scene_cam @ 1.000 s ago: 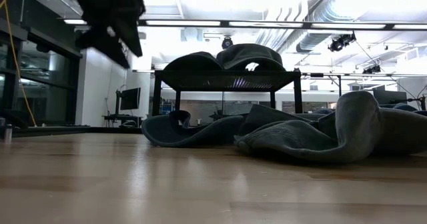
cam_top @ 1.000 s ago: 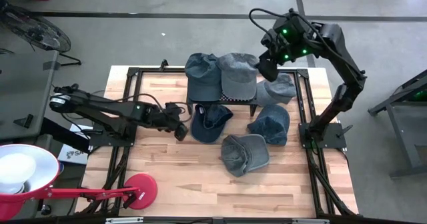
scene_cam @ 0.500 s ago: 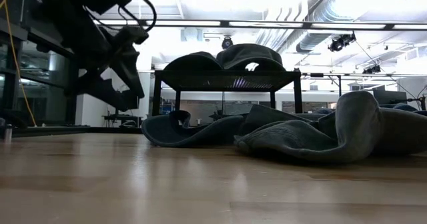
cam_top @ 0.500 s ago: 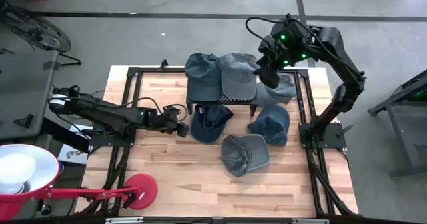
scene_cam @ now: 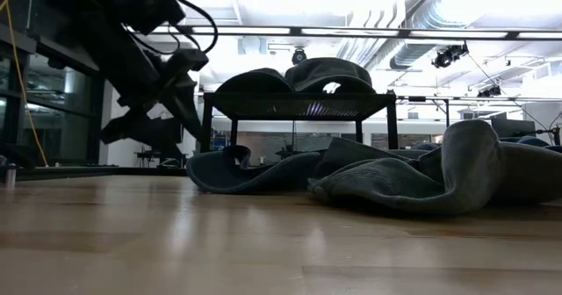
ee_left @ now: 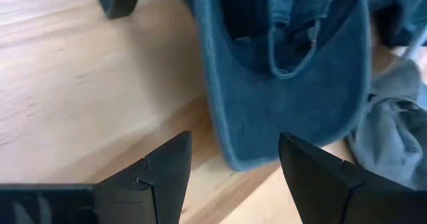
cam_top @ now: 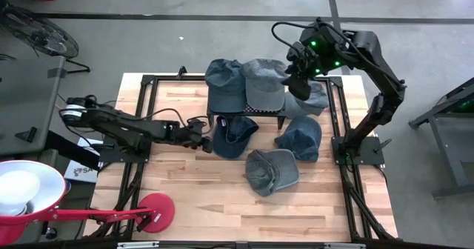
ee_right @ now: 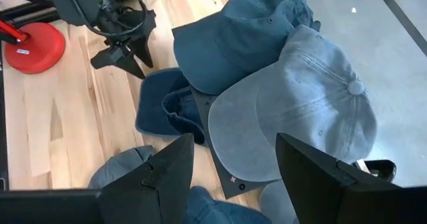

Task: Pick & Place hat
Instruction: Stack the left blue cap on top of the blue cap on the shelf

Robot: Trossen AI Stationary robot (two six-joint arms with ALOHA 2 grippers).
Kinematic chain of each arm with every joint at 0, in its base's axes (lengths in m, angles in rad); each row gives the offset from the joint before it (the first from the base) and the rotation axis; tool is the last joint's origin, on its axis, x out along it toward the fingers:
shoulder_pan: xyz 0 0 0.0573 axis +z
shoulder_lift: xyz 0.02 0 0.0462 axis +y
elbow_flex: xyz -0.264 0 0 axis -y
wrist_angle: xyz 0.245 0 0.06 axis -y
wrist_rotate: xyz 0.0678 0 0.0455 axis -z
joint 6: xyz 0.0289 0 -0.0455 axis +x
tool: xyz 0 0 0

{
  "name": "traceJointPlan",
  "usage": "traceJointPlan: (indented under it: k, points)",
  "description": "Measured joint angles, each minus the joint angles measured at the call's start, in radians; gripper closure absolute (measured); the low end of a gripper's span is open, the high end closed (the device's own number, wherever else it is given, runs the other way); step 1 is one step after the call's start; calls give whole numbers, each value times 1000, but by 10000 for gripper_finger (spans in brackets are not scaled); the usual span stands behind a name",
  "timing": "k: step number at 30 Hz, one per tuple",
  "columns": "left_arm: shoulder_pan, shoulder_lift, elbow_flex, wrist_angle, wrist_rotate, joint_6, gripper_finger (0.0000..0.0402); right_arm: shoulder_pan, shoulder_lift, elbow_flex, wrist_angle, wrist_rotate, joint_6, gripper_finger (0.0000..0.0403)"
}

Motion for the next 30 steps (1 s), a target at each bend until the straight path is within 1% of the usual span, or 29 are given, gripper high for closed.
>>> traceJointPlan:
  k: [4, 17, 27, 30]
  points:
    - [0, 29, 0, -3, -25, -24, 181, 0, -12, 0, -7, 2, 0, 199]
    - [0, 89, 0, 14, -21, -26, 181, 0, -90, 0, -8, 2, 9, 199]
    - [0, 141, 1, 129, 6, -28, 181, 0, -126, 0, -8, 31, 11, 199]
    - [0, 141, 1, 128, 9, -28, 191, 0, -126, 0, -8, 44, 10, 199]
